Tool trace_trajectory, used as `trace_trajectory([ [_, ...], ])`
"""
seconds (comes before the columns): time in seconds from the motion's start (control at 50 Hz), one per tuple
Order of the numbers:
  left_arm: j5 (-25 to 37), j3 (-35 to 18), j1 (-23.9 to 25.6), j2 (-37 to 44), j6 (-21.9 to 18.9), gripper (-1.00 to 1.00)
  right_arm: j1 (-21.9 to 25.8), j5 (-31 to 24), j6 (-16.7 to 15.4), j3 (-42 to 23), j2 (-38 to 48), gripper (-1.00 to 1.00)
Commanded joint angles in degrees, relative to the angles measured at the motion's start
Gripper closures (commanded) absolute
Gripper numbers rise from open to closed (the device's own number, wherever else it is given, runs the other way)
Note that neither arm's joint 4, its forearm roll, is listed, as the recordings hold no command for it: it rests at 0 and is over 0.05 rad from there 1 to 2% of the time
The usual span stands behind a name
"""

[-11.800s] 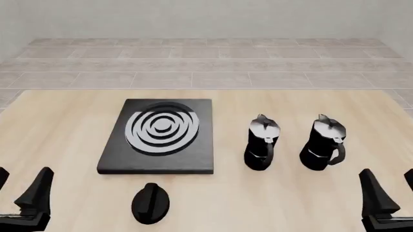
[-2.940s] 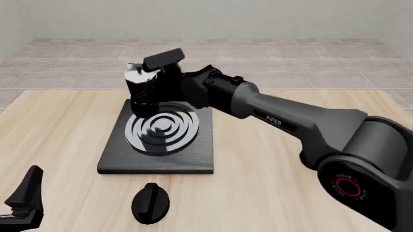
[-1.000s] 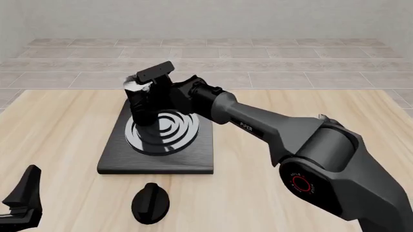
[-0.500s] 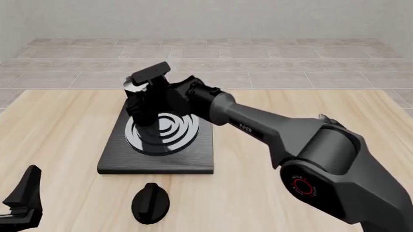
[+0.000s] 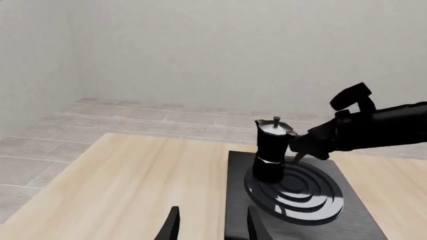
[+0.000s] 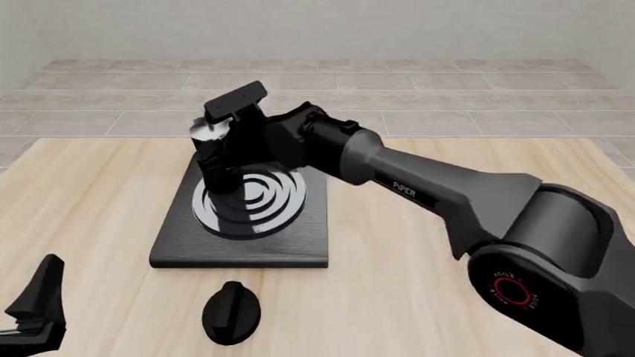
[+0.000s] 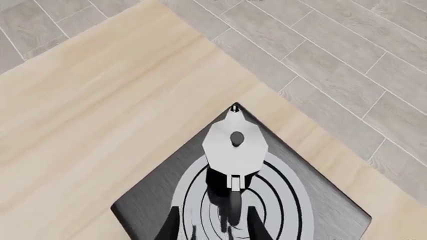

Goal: Put both moka pots on the stove.

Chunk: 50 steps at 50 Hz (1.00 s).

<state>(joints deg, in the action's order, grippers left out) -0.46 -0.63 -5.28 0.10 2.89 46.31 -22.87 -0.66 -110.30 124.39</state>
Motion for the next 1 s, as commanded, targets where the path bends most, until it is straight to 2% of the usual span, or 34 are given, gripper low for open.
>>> trace_trajectory([
  [0.02, -0.02, 0.09, 0.23, -0.02, -0.45, -1.00, 0.89, -1.17, -1.18, 4.36, -5.53, -1.00],
  [0.12, 0.06, -0.02, 0.10, -0.03, -0.55, -1.00, 1.70, -1.65, -1.51, 6.91, -8.89, -1.00],
  [0.24, -0.12, 0.20, 0.18, 0.02, -0.78, -1.00, 3.18, -1.79, -3.41, 10.87, -13.96, -1.00],
  [0.44, -0.10, 0.20, 0.23, -0.01, -1.06, -1.00, 6.77, -0.75, -2.48, 19.14, -22.03, -1.00],
  [0.72, -0.14, 0.32, 0.75, -0.01, -1.48, -1.00, 6.26, -0.29, -3.08, 25.86, -29.99, -1.00],
  [1.0, 0.26, -0.09, 0.99, -0.01, -1.70, -1.00, 5.65, 0.64, -1.91, 31.55, -36.72, -1.00],
])
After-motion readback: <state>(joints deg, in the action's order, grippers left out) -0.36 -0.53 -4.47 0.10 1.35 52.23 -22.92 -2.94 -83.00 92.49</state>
